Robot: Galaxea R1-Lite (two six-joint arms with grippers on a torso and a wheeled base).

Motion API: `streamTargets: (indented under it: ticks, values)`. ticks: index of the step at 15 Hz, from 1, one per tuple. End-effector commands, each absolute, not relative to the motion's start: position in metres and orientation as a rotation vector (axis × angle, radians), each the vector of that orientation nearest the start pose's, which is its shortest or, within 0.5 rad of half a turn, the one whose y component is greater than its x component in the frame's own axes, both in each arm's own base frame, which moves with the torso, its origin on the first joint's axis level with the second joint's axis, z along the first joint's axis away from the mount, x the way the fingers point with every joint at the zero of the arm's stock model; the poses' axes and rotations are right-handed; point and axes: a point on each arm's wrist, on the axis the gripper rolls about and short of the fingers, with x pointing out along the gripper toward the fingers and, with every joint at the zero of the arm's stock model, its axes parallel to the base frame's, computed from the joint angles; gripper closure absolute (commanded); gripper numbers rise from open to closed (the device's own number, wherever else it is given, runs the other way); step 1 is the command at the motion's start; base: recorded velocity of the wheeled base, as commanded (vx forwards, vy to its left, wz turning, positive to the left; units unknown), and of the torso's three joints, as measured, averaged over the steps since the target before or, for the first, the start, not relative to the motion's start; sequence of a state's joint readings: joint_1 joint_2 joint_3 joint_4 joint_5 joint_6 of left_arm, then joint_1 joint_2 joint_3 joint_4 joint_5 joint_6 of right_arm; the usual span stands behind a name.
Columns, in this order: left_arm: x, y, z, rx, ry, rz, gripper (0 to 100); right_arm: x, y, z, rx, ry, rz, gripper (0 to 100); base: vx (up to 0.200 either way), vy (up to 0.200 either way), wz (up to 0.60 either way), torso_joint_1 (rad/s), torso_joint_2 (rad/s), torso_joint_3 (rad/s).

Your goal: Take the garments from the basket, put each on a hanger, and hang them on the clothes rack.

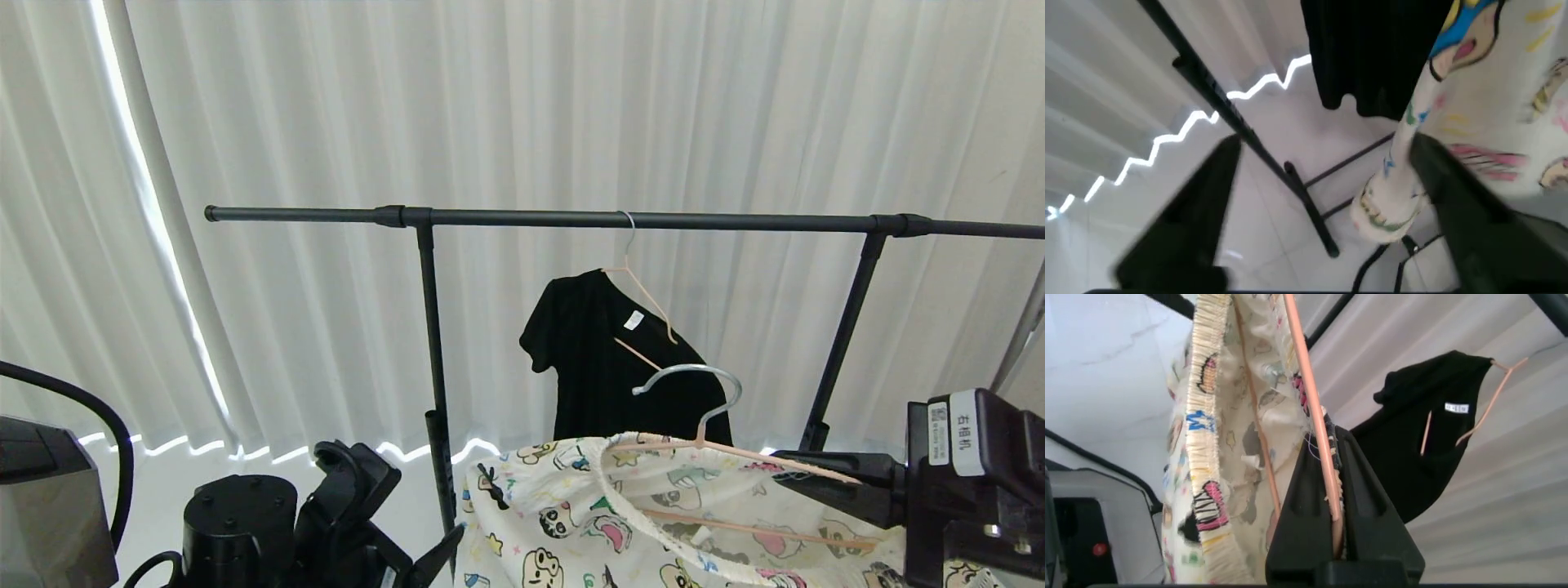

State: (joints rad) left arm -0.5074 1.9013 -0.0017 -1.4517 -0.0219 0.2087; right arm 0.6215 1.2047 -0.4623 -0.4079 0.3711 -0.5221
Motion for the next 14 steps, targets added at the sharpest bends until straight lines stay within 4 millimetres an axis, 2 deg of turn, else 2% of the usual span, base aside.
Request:
streamTargets:
  ticks: [1, 4, 5, 7, 10, 12, 13, 14]
  values:
    - [0.176, -0.107, 0.052, 0.314, 0.348, -0.597, 0, 0.130, 0.098, 0.178, -0.506, 0.115, 1.027, 100, 0.000, 0.000, 0.00, 0.000, 0.00, 0.000]
    - [0.176, -0.108, 0.055, 0.321, 0.331, -0.595, 0, 0.127, 0.082, 0.163, -0.460, 0.202, 0.944, 100, 0.000, 0.000, 0.00, 0.000, 0.00, 0.000]
    - [0.175, -0.107, 0.058, 0.318, 0.314, -0.586, 0, 0.119, 0.068, 0.152, -0.421, 0.259, 0.869, 100, 0.000, 0.000, 0.00, 0.000, 0.00, 0.000]
    - [0.177, -0.106, 0.055, 0.378, 0.318, -0.528, 0, 0.108, 0.052, 0.141, -0.390, 0.299, 0.775, 100, 0.000, 0.000, 0.00, 0.000, 0.00, 0.000]
    - [0.179, -0.104, 0.052, 0.417, 0.332, -0.465, 0, 0.098, 0.038, 0.128, -0.359, 0.351, 0.664, 100, 0.000, 0.000, 0.00, 0.000, 0.00, 0.000]
    - [0.182, -0.102, 0.062, 0.363, 0.291, -0.423, 0, 0.095, 0.031, 0.122, -0.346, 0.378, 0.601, 100, 0.000, 0.000, 0.00, 0.000, 0.00, 0.000]
    - [0.189, -0.094, 0.066, 0.328, 0.281, -0.369, 0, 0.094, 0.029, 0.121, -0.333, 0.387, 0.581, 100, 0.000, 0.000, 0.00, 0.000, 0.00, 0.000]
    - [0.198, -0.076, 0.070, 0.306, 0.273, -0.274, 0, 0.094, 0.028, 0.121, -0.315, 0.404, 0.564, 100, 0.000, 0.000, 0.00, 0.000, 0.00, 0.000]
